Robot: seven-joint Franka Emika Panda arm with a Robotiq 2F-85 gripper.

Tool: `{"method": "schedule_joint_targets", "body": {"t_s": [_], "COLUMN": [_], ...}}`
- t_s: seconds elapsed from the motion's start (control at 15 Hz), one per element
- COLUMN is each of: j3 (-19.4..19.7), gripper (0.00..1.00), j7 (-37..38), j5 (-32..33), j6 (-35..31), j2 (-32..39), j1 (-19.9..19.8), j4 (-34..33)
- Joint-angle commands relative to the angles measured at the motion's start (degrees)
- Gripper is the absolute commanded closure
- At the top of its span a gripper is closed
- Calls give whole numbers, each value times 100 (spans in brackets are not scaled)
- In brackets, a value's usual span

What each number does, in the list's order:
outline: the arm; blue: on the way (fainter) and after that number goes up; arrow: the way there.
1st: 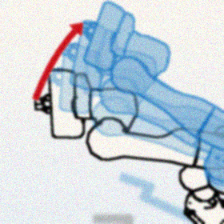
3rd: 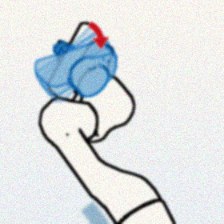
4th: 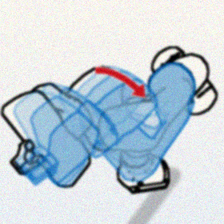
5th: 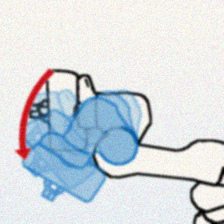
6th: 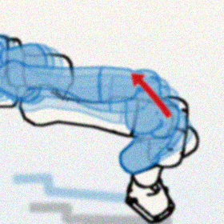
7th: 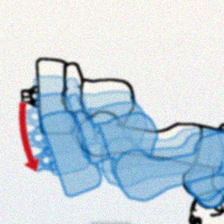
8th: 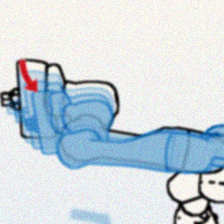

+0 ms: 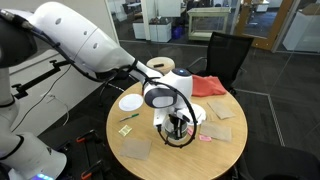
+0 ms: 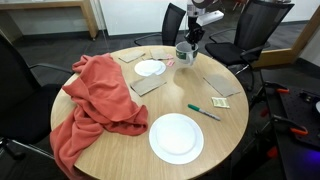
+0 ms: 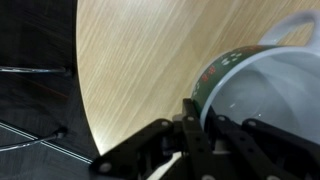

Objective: Move the mug cup to the right

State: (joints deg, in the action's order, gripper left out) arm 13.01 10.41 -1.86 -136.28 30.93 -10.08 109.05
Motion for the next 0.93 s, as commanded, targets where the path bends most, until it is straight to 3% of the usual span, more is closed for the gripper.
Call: {"method": "schedule_joint_targets", "body": {"t_s": [0.0, 0.87], "j3": [82, 159], "gripper": [97, 97], "j7": [122, 181], "j5": [169, 252], "j6": [260, 285], "j2": [69, 379], "j1": [-1, 33], "j4": [-182, -331]}}
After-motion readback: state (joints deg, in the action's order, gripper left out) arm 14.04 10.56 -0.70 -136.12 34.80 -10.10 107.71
